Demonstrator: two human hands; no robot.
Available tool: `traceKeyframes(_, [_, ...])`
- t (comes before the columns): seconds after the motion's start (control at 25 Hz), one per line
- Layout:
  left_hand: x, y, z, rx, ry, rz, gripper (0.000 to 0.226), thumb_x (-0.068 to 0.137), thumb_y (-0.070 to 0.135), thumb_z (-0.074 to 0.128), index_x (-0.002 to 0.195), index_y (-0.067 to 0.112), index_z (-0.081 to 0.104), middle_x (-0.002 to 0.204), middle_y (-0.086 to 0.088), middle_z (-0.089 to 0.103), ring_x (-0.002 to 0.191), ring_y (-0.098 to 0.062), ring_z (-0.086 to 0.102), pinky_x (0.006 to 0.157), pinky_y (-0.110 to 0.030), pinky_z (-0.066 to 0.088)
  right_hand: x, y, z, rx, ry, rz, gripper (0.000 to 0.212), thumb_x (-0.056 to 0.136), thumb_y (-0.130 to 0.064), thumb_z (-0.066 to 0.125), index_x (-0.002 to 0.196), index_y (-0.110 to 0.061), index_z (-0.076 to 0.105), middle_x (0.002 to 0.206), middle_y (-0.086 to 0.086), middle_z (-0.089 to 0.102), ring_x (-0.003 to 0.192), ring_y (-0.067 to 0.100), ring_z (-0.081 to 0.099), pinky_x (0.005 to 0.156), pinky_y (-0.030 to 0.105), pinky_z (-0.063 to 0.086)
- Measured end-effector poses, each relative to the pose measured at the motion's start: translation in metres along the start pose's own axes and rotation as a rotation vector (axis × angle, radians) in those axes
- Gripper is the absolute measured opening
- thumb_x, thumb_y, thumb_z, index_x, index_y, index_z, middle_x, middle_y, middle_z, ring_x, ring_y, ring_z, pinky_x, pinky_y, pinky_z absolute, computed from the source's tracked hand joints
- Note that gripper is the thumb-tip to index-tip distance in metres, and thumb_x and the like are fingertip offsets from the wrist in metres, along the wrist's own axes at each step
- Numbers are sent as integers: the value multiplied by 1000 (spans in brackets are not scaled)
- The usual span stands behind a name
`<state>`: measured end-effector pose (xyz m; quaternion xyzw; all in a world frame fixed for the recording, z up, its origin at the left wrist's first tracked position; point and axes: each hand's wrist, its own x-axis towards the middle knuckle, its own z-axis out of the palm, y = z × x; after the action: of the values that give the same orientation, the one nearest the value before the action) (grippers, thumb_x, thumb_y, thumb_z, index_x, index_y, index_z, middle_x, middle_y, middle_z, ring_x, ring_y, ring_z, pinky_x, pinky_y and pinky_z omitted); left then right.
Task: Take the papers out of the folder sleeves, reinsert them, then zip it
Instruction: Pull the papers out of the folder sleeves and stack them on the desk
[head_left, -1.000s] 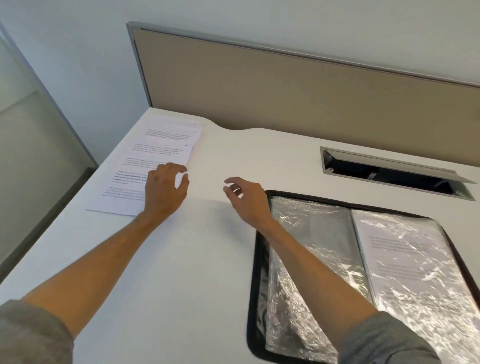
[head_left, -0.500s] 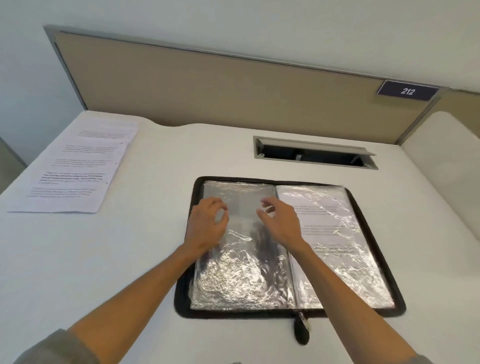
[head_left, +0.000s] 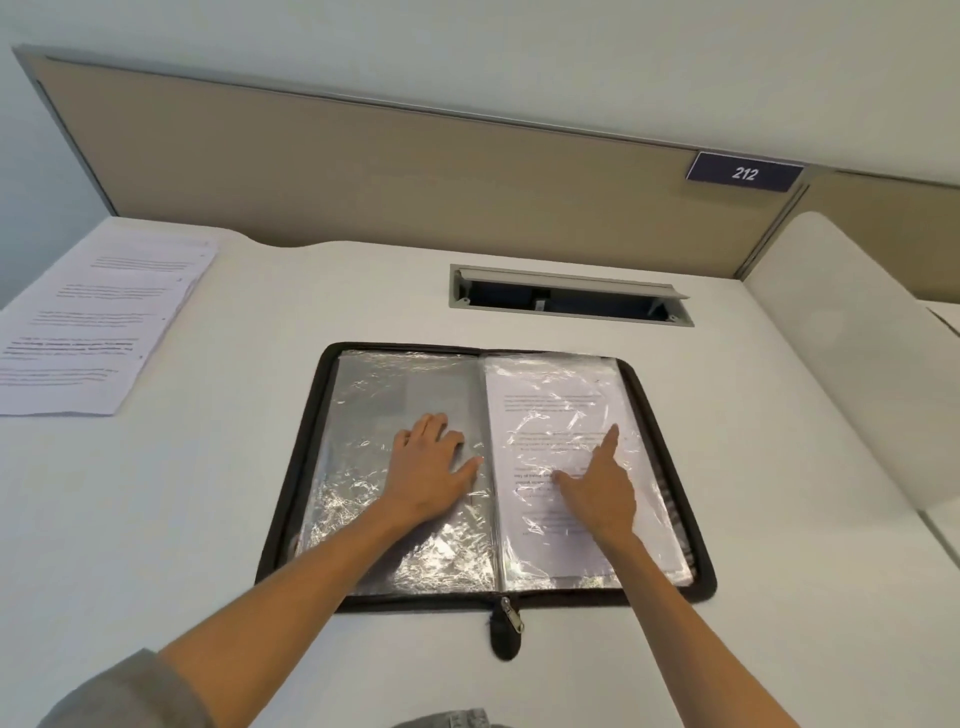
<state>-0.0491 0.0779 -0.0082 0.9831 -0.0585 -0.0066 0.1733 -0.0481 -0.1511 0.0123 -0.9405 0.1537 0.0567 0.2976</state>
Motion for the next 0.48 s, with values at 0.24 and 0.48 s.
traceKeyframes(0.24, [25,69,-44,-655,97,-237,76,77,75,56,132,23,46,124,4,55,113,-17,53,95,-40,46,-31,-42,12,122,136,-628,50,98,-10,53,145,-19,40,117,-8,67,99,10,60,94,30,48])
traceKeyframes(0.48, [49,26,-66,-902,121,-565,40,77,0,70,113,10,57,112,-9,64,95,-23,64,71,-32,51,-50,-59,5,120,293,-998,20,87,-15,65,106,-16,73,95,-6,75,81,7,67,72,21,53])
